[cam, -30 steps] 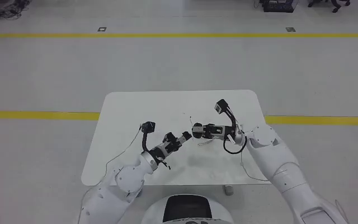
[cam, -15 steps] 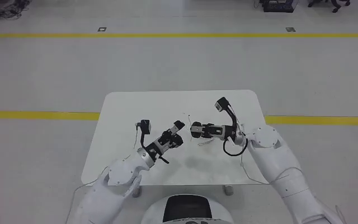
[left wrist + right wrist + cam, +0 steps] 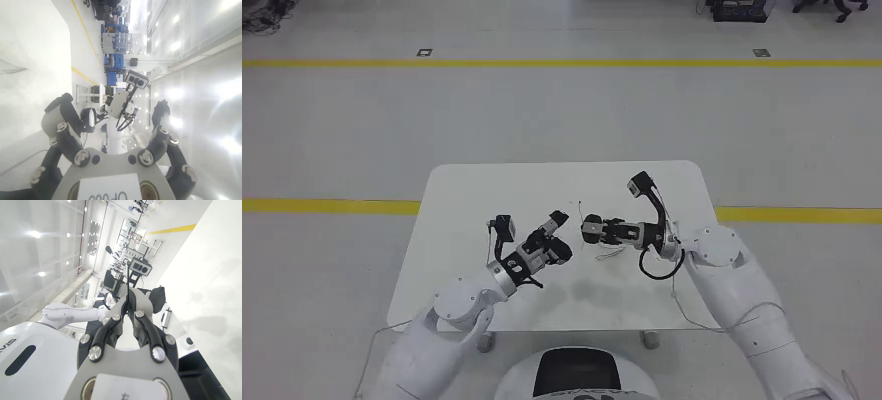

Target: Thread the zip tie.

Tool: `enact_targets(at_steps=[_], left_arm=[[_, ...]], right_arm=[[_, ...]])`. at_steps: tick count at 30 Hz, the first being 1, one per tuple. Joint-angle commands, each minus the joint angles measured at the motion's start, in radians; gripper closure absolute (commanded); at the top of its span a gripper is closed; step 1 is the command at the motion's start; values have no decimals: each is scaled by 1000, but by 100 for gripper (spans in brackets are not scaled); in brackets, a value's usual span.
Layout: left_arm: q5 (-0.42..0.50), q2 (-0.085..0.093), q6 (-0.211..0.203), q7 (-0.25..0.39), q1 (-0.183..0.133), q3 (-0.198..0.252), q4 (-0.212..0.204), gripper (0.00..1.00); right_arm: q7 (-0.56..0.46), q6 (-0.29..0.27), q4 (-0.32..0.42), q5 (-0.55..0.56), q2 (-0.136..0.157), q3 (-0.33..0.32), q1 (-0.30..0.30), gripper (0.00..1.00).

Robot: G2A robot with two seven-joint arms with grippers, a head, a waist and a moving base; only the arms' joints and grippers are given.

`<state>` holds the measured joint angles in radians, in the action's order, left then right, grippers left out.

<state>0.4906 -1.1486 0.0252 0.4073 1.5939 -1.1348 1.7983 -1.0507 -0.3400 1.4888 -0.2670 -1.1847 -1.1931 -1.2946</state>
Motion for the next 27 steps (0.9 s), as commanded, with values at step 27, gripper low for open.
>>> enact_targets(at_steps=[27], left_arm=[[543,-18,135,102,-64,-24,-103,0]], right_arm=[[120,0,95,63,-5,-21,-41,100]])
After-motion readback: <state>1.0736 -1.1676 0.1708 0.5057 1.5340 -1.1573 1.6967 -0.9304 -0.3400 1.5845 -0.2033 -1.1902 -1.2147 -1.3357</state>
